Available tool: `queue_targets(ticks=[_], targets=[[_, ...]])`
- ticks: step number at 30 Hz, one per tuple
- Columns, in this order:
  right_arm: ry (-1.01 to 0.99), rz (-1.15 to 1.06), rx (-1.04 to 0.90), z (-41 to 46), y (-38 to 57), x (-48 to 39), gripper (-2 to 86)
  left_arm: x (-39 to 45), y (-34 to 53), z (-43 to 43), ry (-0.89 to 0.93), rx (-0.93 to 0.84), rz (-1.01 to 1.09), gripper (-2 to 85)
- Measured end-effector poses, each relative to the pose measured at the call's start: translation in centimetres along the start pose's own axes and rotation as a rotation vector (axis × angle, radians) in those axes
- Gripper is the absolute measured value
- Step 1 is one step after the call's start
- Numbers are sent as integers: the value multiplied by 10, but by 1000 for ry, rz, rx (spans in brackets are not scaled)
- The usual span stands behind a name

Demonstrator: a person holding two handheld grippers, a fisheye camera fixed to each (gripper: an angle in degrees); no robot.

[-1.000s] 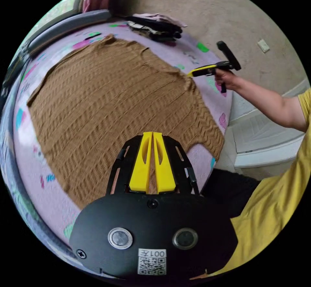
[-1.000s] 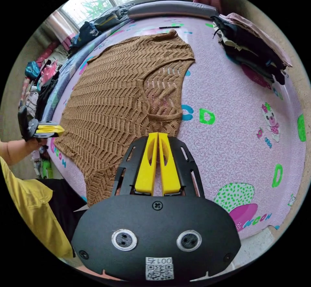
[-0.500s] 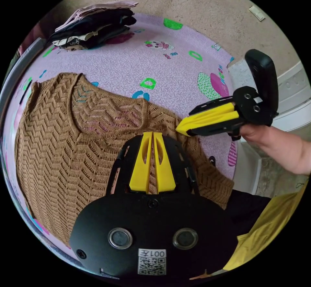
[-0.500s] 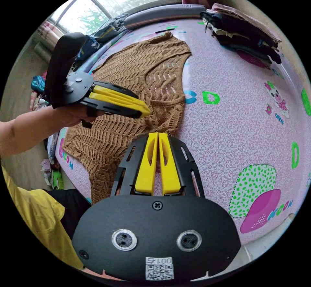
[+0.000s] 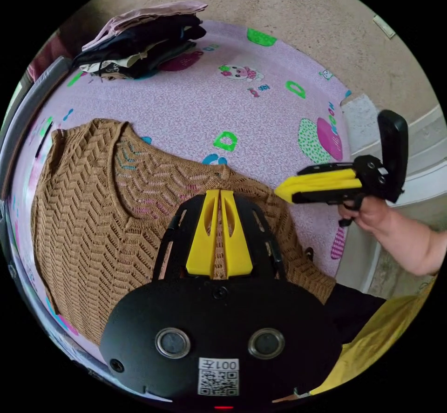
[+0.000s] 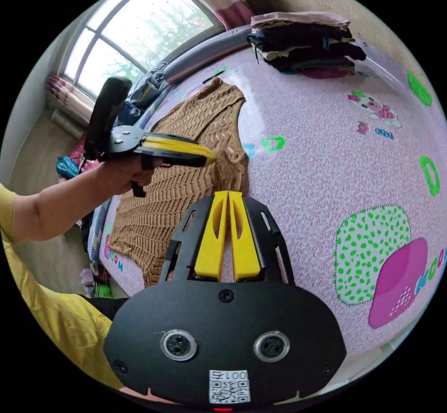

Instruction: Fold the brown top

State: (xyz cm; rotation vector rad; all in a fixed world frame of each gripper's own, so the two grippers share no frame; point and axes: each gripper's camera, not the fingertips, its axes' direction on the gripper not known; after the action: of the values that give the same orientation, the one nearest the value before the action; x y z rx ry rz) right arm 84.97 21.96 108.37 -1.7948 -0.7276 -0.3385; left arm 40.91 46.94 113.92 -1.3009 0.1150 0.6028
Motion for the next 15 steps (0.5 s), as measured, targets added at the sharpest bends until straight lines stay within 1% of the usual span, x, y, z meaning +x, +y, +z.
queue_targets(ticks=[5, 10, 15], targets=[[65, -167, -64, 9, -32, -6, 3, 6, 10, -2, -38, 32, -46, -14], [190, -343, -177, 41, -49, -30, 12, 5, 7, 1, 2, 63, -100, -13], [271, -403, -240, 67, -57, -43, 13, 6, 6, -1, 41, 98, -123, -13]])
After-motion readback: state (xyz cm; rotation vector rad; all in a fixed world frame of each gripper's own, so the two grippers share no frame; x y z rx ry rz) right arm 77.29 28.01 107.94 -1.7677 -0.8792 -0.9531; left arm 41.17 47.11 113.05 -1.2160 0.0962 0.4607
